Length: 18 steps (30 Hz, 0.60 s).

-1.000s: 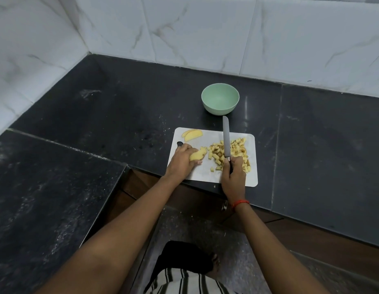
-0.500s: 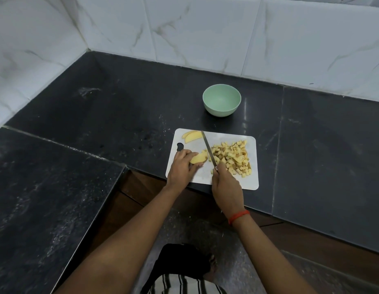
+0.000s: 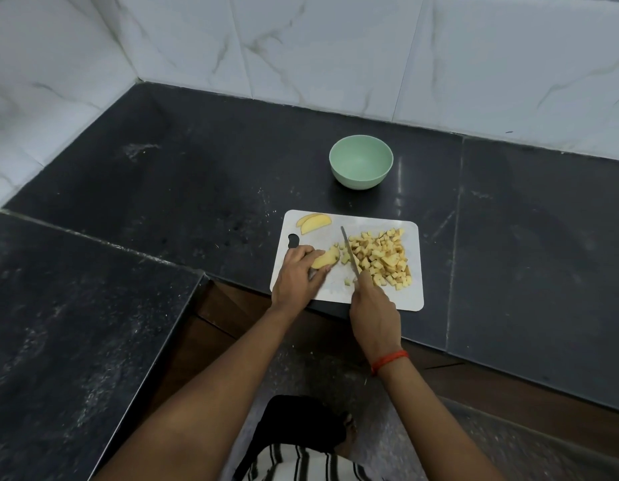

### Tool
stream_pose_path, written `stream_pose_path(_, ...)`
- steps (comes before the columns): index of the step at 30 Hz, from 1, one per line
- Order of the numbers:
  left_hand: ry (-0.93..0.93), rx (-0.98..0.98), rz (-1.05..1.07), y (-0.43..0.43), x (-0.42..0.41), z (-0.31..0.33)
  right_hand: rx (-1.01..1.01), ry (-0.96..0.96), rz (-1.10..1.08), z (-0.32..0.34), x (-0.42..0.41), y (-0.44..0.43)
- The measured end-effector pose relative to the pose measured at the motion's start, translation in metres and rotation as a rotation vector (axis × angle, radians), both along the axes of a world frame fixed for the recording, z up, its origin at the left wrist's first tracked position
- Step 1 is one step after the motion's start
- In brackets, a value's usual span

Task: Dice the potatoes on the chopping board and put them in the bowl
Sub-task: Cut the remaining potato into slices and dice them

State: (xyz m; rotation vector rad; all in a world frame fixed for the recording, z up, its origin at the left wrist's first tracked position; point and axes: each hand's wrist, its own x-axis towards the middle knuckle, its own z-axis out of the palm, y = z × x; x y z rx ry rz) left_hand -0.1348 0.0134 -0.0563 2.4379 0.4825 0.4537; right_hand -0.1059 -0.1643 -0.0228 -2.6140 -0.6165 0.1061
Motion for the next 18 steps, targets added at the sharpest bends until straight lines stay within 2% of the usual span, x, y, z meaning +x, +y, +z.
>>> stream_pose_path(13, -0.004, 0.027, -0.020, -0.002, -0.001, 0.005, -0.147, -0.046, 0.086, -0.002, -0.010, 0.012)
stream_pose_path(18, -0.002, 0.017, -0.030, -0.003, -0.002, 0.008, -0.090, -0.026, 0.081, -0.003, 0.001, 0.031)
